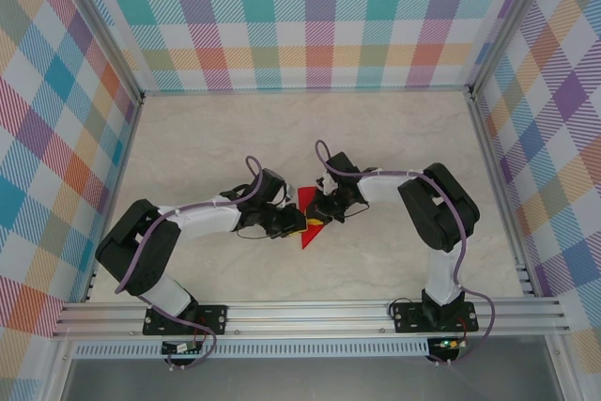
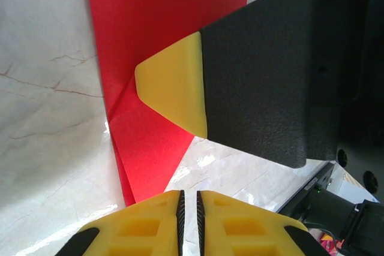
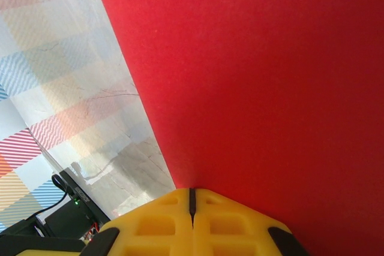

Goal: Fold a paper plane with a square sheet of paper (pick it up from the middle)
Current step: Third fold the triangle at the center of the table.

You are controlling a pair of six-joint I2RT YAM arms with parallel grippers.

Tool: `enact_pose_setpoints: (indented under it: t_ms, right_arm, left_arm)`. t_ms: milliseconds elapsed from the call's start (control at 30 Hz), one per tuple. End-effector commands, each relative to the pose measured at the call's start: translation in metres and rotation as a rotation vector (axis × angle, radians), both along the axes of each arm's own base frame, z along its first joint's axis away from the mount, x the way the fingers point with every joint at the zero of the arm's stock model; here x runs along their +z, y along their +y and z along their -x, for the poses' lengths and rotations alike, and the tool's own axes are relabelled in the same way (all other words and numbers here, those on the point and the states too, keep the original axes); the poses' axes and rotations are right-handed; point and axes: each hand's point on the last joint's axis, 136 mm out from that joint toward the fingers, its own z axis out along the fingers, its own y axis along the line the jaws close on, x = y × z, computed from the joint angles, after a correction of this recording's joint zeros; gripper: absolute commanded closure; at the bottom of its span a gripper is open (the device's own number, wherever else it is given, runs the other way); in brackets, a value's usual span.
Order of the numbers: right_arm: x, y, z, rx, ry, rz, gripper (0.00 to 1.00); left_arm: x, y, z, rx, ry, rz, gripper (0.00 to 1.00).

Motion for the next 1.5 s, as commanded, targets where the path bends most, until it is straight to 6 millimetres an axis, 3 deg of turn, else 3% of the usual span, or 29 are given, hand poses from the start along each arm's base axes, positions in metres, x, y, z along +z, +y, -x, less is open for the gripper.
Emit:
enact_pose_setpoints:
  t_ms: [0, 900, 1467]
  right_arm:
    - [-0.001, 0.005, -0.001, 0.025, -0.007, -0.001, 0.97]
    - [-0.003, -0.002, 0.005, 0.034, 0.001, 0.030, 0.97]
    - [-0.005, -0.004, 0.006, 0.029, 0.003, 0.043, 0.97]
  left_arm:
    - [-0.005, -0.004, 0.008, -0.023, 0.017, 0.004, 0.84]
    - [-0.033, -0.011, 0.018, -0.055, 0.063, -0.040, 0.86]
    - [-0.041, -0.011, 0.022, -0.060, 0.082, -0.053, 0.85]
